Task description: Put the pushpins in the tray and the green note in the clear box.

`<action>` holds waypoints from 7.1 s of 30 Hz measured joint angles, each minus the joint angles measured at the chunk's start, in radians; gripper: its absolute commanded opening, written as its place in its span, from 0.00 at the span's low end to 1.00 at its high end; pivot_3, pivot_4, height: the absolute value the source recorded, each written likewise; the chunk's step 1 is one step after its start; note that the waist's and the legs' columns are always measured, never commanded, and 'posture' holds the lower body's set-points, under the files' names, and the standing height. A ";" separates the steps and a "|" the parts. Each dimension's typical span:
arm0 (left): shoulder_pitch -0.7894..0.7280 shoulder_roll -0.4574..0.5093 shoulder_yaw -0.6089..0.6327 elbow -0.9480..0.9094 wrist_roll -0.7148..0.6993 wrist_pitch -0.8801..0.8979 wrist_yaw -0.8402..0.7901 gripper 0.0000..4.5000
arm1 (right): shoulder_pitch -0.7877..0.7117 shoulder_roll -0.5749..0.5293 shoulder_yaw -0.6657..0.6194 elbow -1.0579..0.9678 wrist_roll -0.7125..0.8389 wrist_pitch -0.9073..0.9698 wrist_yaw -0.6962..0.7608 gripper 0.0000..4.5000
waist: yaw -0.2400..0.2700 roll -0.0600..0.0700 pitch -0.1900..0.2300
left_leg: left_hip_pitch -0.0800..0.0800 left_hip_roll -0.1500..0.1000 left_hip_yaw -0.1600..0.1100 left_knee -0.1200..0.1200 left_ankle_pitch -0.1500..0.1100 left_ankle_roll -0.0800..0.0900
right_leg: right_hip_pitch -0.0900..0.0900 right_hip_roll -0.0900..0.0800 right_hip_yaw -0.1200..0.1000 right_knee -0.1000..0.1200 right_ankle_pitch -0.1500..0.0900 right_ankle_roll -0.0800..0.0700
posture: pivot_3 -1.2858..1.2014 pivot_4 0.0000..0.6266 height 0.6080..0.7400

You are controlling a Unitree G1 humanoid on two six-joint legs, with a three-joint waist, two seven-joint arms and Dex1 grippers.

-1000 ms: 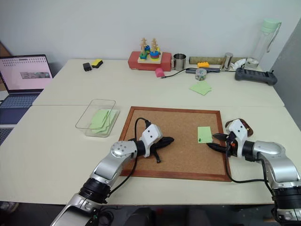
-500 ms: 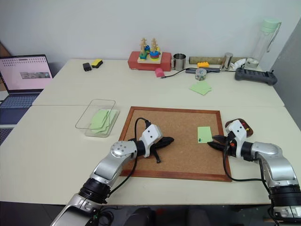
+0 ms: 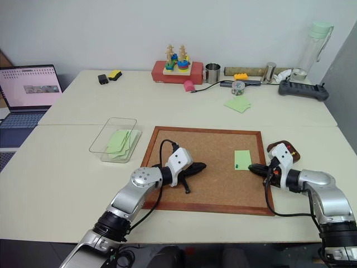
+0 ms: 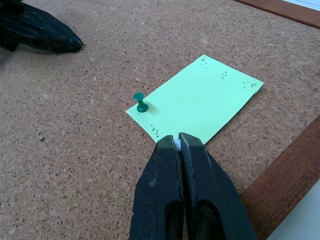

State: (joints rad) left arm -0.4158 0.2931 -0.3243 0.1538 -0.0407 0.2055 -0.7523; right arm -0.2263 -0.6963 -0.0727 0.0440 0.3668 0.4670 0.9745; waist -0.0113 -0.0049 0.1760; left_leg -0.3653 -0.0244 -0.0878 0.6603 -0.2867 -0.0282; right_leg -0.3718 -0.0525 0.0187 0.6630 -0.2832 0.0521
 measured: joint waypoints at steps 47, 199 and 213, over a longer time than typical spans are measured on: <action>0.008 -0.001 -0.003 -0.003 0.004 0.000 0.003 0.00 | -0.183 -0.005 -0.208 0.357 0.006 0.028 -0.259 0.23 | -0.001 0.001 -0.001 | 0.000 0.000 0.001 0.000 0.000 0.000 | 0.000 0.000 0.001 0.000 0.000 0.000 | 0.52 0.24 1.00; -0.069 -0.148 0.289 -0.218 -0.676 0.596 0.002 0.10 | -0.155 0.011 0.265 -0.081 -0.446 -1.001 -0.102 0.00 | -0.015 -0.009 0.005 | -0.004 -0.001 -0.002 0.001 0.004 -0.006 | -0.003 -0.001 -0.001 -0.002 0.000 0.000 | 0.52 0.24 1.00; -0.070 -0.157 0.253 -0.121 -0.539 0.477 0.066 0.00 | -0.144 0.010 0.269 -0.108 -0.435 -1.017 -0.122 0.00 | -0.015 -0.009 0.005 | -0.004 -0.001 -0.002 0.001 0.004 -0.006 | -0.003 -0.001 -0.001 -0.002 0.000 0.000 | 0.52 0.24 1.00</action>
State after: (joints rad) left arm -0.4853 0.1359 -0.0714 0.0325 -0.5795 0.6823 -0.6863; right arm -0.3704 -0.6867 0.1959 -0.0643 -0.0678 -0.5497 0.8524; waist -0.0260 -0.0143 0.1813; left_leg -0.3695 -0.0250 -0.0899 0.6610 -0.2832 -0.0346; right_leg -0.3746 -0.0533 0.0175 0.6614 -0.2832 0.0522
